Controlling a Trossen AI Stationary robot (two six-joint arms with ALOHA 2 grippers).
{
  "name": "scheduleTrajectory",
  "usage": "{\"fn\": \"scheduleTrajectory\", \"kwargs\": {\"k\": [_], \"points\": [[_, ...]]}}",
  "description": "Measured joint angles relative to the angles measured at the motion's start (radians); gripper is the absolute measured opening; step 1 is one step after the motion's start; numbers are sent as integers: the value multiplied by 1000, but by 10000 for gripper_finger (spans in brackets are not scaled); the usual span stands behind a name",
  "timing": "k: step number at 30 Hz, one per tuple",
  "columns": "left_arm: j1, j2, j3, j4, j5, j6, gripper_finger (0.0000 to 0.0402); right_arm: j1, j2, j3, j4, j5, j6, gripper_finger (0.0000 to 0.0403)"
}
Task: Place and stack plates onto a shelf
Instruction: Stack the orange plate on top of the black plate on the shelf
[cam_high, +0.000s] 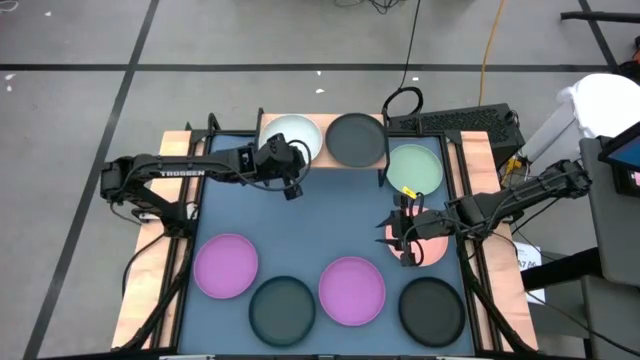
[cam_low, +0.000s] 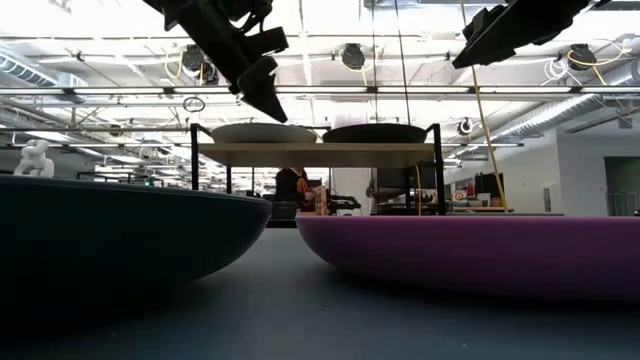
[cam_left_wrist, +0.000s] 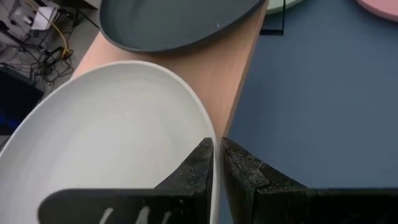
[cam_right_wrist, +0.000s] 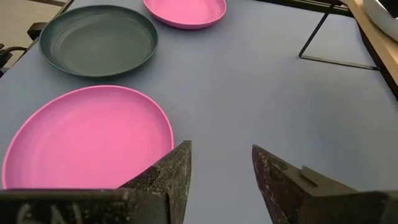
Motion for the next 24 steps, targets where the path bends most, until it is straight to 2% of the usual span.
{"fn": "scheduleTrajectory", "kwargs": {"k": [5, 13, 20, 24], "points": [[0, -2, 0, -1, -9, -16, 37, 0, 0, 0, -1, 0, 0, 153], [-37, -86, 0, 3, -11, -49, 37, 0, 0, 0, 3, -4, 19, 153], [-137, -164, 1, -20, 7, -177, 37, -1, 0, 0, 3, -21, 49, 153], [-225, -170, 1, -35, 8, -226, 37, -1, 0, 0, 3, 8, 76, 153]]}}
